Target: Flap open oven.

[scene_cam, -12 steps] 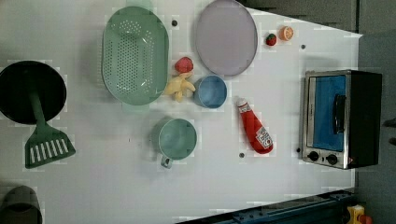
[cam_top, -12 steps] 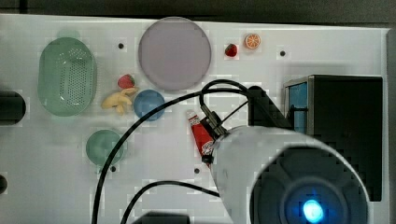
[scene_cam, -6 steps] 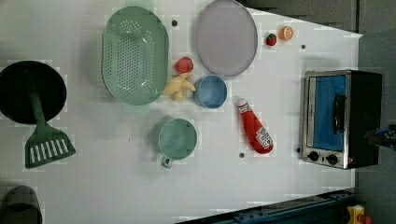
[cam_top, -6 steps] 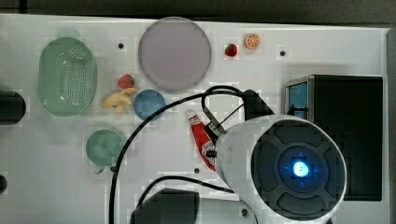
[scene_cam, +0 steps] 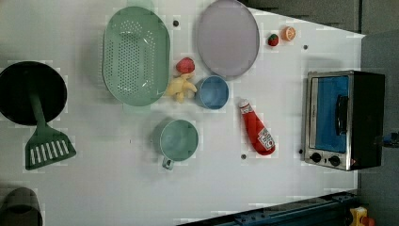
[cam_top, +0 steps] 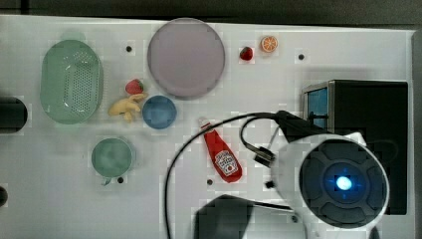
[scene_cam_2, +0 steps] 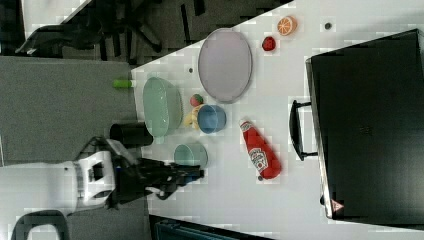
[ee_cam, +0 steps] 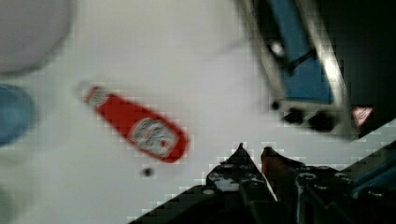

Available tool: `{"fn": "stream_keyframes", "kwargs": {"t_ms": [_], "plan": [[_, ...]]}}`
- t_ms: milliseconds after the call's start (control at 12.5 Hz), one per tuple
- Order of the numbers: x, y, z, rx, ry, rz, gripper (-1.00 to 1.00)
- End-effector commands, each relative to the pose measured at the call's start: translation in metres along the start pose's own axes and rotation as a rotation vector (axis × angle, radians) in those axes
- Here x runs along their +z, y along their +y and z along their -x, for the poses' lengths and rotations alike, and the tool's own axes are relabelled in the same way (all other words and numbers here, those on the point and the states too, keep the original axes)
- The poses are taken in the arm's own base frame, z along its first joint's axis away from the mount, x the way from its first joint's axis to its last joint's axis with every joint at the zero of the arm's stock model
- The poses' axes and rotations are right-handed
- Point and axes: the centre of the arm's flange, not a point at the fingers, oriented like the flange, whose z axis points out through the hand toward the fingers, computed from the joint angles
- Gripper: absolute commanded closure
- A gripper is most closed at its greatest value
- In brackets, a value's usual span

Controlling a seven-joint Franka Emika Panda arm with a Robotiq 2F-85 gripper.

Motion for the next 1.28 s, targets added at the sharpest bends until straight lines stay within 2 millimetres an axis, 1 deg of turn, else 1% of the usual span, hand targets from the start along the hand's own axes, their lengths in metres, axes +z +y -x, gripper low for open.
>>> {"fn": "stream_keyframes", "kwargs": {"t_ms": [80, 160, 320, 480, 720, 880, 1120, 1280], "plan": [[0.023, 0.040, -0.016, -0.271, 0.063, 0.005, 0.65], [0.034, 0.049, -0.022, -0.303, 0.089, -0.004, 0.65], [0.058, 0.067, -0.034, -0.310, 0.129, -0.015, 0.65], [0.086, 0.080, -0.047, -0.322, 0.131, -0.011, 0.65], [0.124, 0.081, -0.068, -0.359, 0.141, 0.015, 0.65], [0.148, 0.080, -0.079, -0.359, 0.139, 0.029, 0.65], [0.186, 0.078, -0.085, -0.359, 0.085, 0.044, 0.65], [0.206, 0.075, -0.089, -0.365, 0.069, 0.054, 0.65]]}}
